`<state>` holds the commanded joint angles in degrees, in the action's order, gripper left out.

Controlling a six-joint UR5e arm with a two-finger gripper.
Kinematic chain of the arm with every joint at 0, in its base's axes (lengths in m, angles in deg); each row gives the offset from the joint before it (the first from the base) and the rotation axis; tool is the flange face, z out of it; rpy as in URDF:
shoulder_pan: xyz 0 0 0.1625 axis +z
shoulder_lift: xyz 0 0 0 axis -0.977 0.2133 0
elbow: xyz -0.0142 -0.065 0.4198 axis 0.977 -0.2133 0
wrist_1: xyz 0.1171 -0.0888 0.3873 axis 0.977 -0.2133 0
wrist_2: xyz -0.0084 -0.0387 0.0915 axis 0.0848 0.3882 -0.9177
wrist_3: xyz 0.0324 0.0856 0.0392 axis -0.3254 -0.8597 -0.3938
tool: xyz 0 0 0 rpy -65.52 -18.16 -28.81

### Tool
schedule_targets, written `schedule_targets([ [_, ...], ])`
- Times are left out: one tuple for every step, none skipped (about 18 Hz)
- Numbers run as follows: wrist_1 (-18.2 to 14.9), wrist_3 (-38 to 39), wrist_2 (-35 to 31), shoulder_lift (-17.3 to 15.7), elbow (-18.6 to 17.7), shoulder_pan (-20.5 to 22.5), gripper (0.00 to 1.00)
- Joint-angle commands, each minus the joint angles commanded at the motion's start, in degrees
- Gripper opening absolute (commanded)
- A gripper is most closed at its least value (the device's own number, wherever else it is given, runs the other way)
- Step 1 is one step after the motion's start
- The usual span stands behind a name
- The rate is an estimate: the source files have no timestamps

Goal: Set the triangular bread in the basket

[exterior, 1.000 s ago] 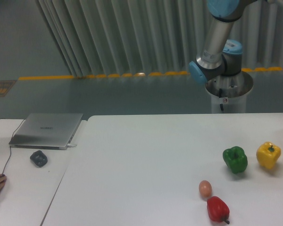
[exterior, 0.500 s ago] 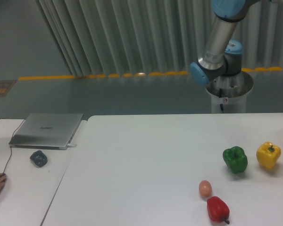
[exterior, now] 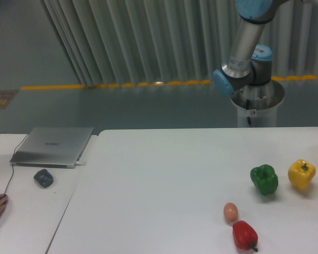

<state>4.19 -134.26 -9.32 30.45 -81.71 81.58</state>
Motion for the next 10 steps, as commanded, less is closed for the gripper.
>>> schedule_targets([
  [0.1, 1.2, -0.1, -0.1, 0.0, -0.8, 1.0],
  [0.1, 2.7, -0.1, -0.1, 0.2, -1.1, 1.0],
  [0.1, 4.0, -0.2, -0.1, 0.4, -1.8, 1.0],
  [0.1, 4.3, -0.3, -0.1, 0.4, -2.5, 1.0],
  [0.0, 4.3, -0.3, -0.2, 0.4, -3.0, 1.0],
  [0.0, 4.3, -0.5, -0.4, 0.2, -3.4, 1.0],
  [-0.2, 4.2, -0.5, -1.1, -0.1, -3.8, 1.0],
  [-0.3, 4.2, -0.4, -1.8, -0.5, -4.3, 1.0],
  [-0.5, 4.2, -0.3, -2.3, -1.0, -4.9, 1.0],
  [-0.7, 4.3, -0.3, -2.4, -1.1, -5.1, 1.0],
])
